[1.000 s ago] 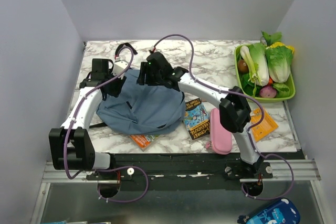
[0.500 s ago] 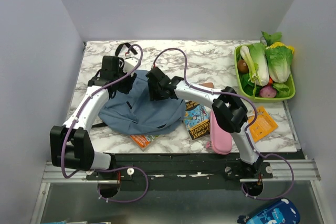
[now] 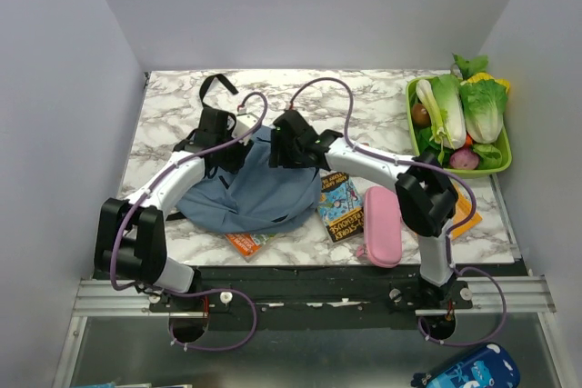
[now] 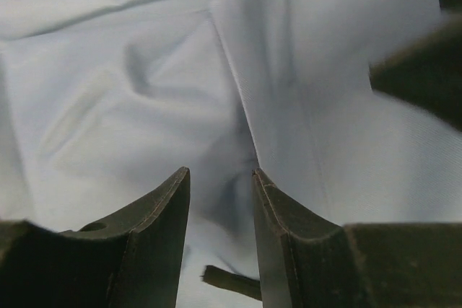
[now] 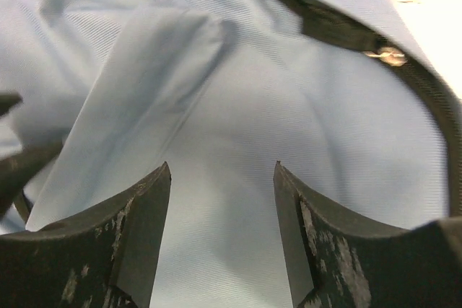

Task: Pack the student bag
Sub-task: Unzip the student bag at the center of the board.

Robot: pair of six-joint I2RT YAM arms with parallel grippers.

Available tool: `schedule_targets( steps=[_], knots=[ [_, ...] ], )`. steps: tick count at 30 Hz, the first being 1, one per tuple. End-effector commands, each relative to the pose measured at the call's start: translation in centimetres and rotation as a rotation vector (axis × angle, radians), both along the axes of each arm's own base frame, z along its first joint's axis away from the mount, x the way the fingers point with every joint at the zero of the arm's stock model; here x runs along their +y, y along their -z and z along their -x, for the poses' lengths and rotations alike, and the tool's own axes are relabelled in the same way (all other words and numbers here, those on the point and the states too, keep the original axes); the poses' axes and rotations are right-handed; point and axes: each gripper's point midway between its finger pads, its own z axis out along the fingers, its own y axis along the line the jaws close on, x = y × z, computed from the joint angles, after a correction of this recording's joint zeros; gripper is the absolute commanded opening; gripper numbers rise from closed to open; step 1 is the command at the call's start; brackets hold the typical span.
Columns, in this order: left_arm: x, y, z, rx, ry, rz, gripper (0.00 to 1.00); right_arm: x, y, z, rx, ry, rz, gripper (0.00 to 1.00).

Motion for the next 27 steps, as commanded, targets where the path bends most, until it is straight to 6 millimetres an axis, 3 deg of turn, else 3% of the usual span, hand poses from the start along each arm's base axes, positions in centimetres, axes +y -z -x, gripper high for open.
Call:
schedule_targets(
  steps=[1, 6, 10, 14, 22, 27],
  knots=[
    [-2.8, -0.4, 2.2, -0.01, 0.094, 0.065, 0.47, -1.6, -0.5, -1.4, 0.037, 0.092, -0.117, 0.68],
    [-3.5, 1.7, 4.3, 0.033, 0.131, 0.053, 0.47, -2.1, -0.5, -1.8, 0.066, 0.122, -0.143, 0.68],
    [-4.3, 2.3, 5.2, 0.053, 0.167, 0.058, 0.47, -2.6, -0.1, -2.1, 0.094, 0.146, -0.167, 0.68],
    [-6.1, 2.2, 5.9, 0.027, 0.211, 0.042, 0.47, -1.6, -0.7, -2.5, 0.106, 0.117, -0.207, 0.7],
    [-4.2, 2.5, 4.6, -0.068, 0.098, -0.064, 0.5, 1.4, -0.5, -2.0, 0.153, 0.042, -0.254, 0.71],
    [-3.0, 2.7, 4.4, -0.105, 0.049, -0.098, 0.51, 2.9, 1.5, -0.7, 0.206, -0.009, -0.241, 0.71]
  ],
)
